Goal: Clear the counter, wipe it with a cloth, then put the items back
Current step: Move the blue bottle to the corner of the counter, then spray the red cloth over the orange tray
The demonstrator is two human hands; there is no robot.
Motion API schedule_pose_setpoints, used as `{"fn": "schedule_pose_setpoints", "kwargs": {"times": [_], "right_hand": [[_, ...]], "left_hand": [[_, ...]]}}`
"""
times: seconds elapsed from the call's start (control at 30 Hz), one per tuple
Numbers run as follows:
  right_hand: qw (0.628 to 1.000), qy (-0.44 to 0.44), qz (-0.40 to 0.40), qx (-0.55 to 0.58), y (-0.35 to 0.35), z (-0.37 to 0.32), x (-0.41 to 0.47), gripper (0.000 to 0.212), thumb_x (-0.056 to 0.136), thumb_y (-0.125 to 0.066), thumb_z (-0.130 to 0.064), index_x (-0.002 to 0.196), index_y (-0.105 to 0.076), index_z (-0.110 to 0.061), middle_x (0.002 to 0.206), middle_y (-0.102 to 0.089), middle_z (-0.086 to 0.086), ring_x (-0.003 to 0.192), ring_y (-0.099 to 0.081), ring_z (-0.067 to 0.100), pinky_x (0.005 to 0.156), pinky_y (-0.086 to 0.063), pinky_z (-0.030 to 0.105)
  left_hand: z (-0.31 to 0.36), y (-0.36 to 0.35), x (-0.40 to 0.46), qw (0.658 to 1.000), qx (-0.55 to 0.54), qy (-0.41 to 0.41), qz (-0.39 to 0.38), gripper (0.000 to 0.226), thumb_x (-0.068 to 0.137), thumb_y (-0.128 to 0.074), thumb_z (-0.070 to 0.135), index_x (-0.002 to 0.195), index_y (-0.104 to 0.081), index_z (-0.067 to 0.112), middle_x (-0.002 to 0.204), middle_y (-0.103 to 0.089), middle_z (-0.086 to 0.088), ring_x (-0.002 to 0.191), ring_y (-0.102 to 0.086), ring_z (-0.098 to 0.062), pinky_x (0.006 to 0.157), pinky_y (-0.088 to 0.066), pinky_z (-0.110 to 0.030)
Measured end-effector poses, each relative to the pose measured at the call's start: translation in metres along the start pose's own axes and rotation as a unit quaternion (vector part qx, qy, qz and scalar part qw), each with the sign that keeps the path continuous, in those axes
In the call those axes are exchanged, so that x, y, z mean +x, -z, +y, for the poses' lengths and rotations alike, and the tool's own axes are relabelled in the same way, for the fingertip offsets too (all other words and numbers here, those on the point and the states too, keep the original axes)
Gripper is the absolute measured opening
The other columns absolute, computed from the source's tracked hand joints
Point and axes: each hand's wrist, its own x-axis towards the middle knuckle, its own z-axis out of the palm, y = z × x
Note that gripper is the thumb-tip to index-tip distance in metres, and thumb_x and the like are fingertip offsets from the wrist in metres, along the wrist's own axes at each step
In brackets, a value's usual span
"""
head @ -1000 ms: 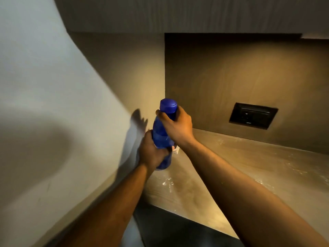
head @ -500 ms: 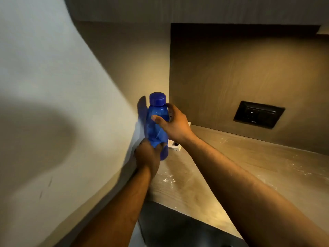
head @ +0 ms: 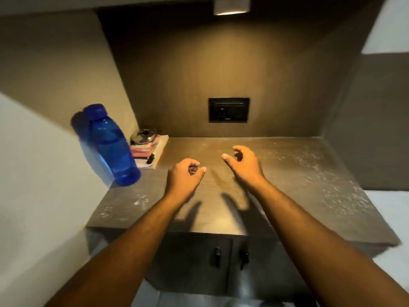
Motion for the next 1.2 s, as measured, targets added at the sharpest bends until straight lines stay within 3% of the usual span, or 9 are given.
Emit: {"fn": "schedule_pose_setpoints", "kwargs": {"times": [0.17,0.27,0.47,0.57,0.73,0.83,0.93,1.07,1.2], "right_hand": [[0.989,-0.048,0.134,-0.025,0.120,0.050,-0.038,0.055,0.084,-0.068,-0.041,0.133,-0.054,-0.018,0.125,-0.062,0.005,0.109,-0.058,0.019,0.090,-0.050,0.033],[0.973,-0.090,0.210,-0.030,0.177,0.081,-0.082,0.054,0.085,-0.067,-0.042,0.132,-0.054,-0.020,0.125,-0.062,0.002,0.109,-0.058,0.018,0.092,-0.051,0.035],[0.933,-0.166,0.309,-0.073,0.270,0.145,-0.189,0.048,0.087,-0.066,-0.039,0.128,-0.057,-0.015,0.127,-0.063,0.007,0.115,-0.060,0.025,0.088,-0.045,0.029],[0.899,-0.197,0.379,-0.091,0.325,0.182,-0.239,0.046,0.086,-0.067,-0.036,0.124,-0.061,-0.010,0.119,-0.067,0.013,0.112,-0.061,0.028,0.090,-0.040,0.027],[0.830,-0.296,0.452,-0.136,0.414,0.271,-0.305,0.060,0.083,-0.069,-0.036,0.131,-0.052,-0.004,0.126,-0.060,0.022,0.120,-0.054,0.037,0.100,-0.041,0.041],[0.789,-0.387,0.460,-0.129,0.456,0.335,-0.328,0.066,0.079,-0.071,-0.038,0.129,-0.049,0.000,0.129,-0.055,0.027,0.121,-0.051,0.044,0.099,-0.042,0.047],[0.775,-0.455,0.425,-0.108,0.493,0.399,-0.338,0.069,0.076,-0.073,-0.041,0.123,-0.048,0.004,0.126,-0.055,0.030,0.118,-0.053,0.046,0.095,-0.047,0.051],[0.801,-0.472,0.358,-0.085,0.519,0.470,-0.339,0.071,0.076,-0.074,-0.044,0.122,-0.050,0.004,0.125,-0.057,0.026,0.118,-0.053,0.042,0.095,-0.047,0.047],[0.866,-0.402,0.278,-0.108,0.519,0.506,-0.331,0.045,0.087,-0.066,-0.030,0.119,-0.055,-0.002,0.117,-0.063,0.021,0.111,-0.058,0.039,0.090,-0.044,0.040]], "left_hand": [[0.062,-0.075,-0.043,0.988,0.016,-0.108,-0.110,0.030,0.083,-0.070,0.034,0.107,-0.068,0.015,0.100,-0.071,-0.001,0.086,-0.065,-0.014,0.080,-0.054,-0.029],[0.095,-0.118,-0.079,0.970,0.007,-0.172,-0.169,0.035,0.084,-0.068,0.035,0.113,-0.066,0.015,0.108,-0.070,-0.002,0.092,-0.065,-0.016,0.083,-0.054,-0.032],[0.146,-0.193,-0.160,0.952,-0.060,-0.187,-0.234,0.041,0.082,-0.070,0.032,0.118,-0.064,0.013,0.114,-0.068,-0.004,0.100,-0.063,-0.020,0.091,-0.052,-0.034],[0.171,-0.230,-0.207,0.937,-0.076,-0.202,-0.275,0.042,0.081,-0.071,0.032,0.118,-0.064,0.014,0.114,-0.069,-0.003,0.101,-0.064,-0.019,0.088,-0.048,-0.023],[0.204,-0.303,-0.260,0.915,-0.069,-0.193,-0.348,0.045,0.082,-0.070,0.036,0.122,-0.062,0.018,0.120,-0.066,-0.001,0.104,-0.063,-0.017,0.092,-0.052,-0.034],[0.219,-0.359,-0.285,0.906,-0.032,-0.179,-0.382,0.044,0.082,-0.069,0.036,0.121,-0.061,0.018,0.120,-0.066,-0.001,0.103,-0.063,-0.018,0.092,-0.052,-0.033],[0.236,-0.426,-0.320,0.902,-0.004,-0.144,-0.407,0.039,0.082,-0.070,0.032,0.117,-0.063,0.016,0.115,-0.068,-0.002,0.097,-0.064,-0.018,0.086,-0.049,-0.025],[0.256,-0.511,-0.371,0.876,0.030,-0.136,-0.462,0.041,0.080,-0.071,0.030,0.117,-0.063,0.014,0.114,-0.068,-0.004,0.102,-0.063,-0.021,0.087,-0.046,-0.023],[0.267,-0.561,-0.403,0.850,0.049,-0.140,-0.506,0.049,0.082,-0.071,0.029,0.125,-0.058,0.012,0.122,-0.064,-0.005,0.111,-0.060,-0.021,0.092,-0.045,-0.027]]}}
